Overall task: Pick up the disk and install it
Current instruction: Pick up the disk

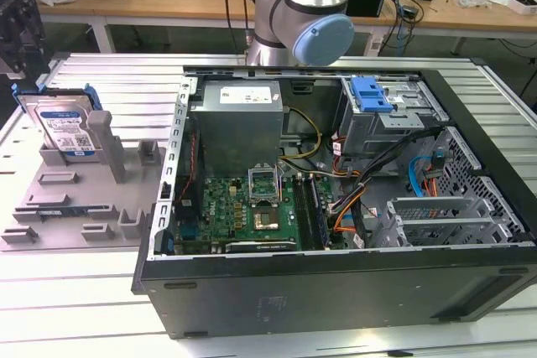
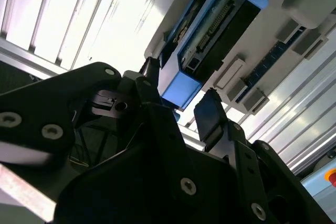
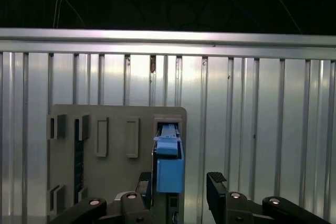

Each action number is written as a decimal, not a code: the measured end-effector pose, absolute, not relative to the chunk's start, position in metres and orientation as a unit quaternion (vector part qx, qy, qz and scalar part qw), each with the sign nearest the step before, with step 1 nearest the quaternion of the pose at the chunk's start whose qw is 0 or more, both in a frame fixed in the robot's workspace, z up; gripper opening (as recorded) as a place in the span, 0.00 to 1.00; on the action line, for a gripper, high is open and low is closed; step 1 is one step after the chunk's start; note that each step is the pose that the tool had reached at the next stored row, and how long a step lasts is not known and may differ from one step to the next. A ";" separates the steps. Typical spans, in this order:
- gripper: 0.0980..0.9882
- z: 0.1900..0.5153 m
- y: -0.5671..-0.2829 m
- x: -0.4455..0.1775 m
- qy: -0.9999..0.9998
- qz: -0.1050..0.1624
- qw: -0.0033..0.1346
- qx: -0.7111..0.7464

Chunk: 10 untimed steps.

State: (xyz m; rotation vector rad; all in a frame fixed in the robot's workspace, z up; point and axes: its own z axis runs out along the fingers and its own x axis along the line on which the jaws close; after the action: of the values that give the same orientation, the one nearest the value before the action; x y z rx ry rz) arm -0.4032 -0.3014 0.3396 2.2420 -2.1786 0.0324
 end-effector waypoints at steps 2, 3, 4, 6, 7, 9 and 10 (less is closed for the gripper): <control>0.50 0.339 -0.305 -0.403 -0.697 0.010 0.008 0.717; 0.50 0.339 -0.306 -0.403 -0.697 0.010 0.008 0.717; 0.50 0.339 -0.307 -0.403 -0.697 0.010 0.008 0.717; 0.50 0.338 -0.310 -0.403 -0.697 0.010 0.008 0.717; 0.50 0.337 -0.312 -0.403 -0.697 0.010 0.008 0.717; 0.50 0.336 -0.312 -0.403 -0.697 0.010 0.008 0.717; 0.50 0.336 -0.312 -0.403 -0.697 0.010 0.008 0.717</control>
State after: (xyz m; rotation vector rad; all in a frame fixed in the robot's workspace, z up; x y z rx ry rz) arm -0.4034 -0.3123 0.3356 2.2415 -2.1784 0.0316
